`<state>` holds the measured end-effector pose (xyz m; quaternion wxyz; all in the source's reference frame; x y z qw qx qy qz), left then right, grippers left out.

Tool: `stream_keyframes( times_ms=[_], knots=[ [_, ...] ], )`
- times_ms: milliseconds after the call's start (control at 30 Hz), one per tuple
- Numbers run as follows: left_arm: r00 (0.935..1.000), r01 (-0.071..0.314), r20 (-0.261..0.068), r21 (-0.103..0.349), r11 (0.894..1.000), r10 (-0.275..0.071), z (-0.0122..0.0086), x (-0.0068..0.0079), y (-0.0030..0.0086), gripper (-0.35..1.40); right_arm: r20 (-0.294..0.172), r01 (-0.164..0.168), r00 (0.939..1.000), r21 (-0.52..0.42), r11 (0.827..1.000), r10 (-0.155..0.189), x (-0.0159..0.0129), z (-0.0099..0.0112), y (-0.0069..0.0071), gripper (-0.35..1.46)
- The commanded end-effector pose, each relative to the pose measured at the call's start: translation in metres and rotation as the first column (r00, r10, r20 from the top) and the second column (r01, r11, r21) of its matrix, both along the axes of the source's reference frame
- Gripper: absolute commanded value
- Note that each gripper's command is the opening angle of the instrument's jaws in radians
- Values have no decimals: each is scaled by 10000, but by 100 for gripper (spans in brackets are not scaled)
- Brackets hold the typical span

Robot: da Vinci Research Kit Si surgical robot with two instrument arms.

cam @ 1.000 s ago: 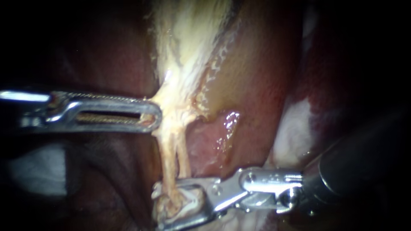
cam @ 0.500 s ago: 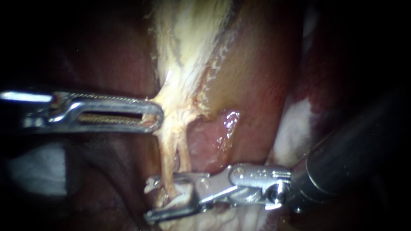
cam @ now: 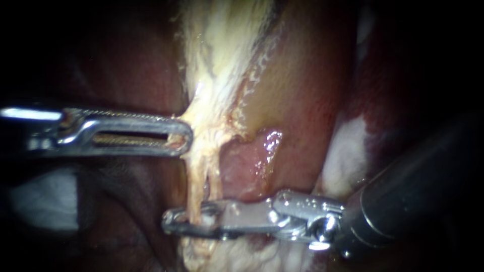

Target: Clipping first clip left tube

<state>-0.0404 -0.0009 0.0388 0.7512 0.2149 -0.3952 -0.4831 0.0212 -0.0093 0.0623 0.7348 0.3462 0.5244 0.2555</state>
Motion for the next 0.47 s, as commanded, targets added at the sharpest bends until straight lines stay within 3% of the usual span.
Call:
stream_keyframes(
  times_ms=[33,467],
  knots=[
    [10000,0,-1,1,10000,0,0,0,0,-35,-2,4,10000,38,10000,-4,0,1,-1,-35],
    [10000,-8,6,3,10000,8,1,0,1,-35,39,-46,10000,204,9998,45,0,2,-1,-35]
  ],
)
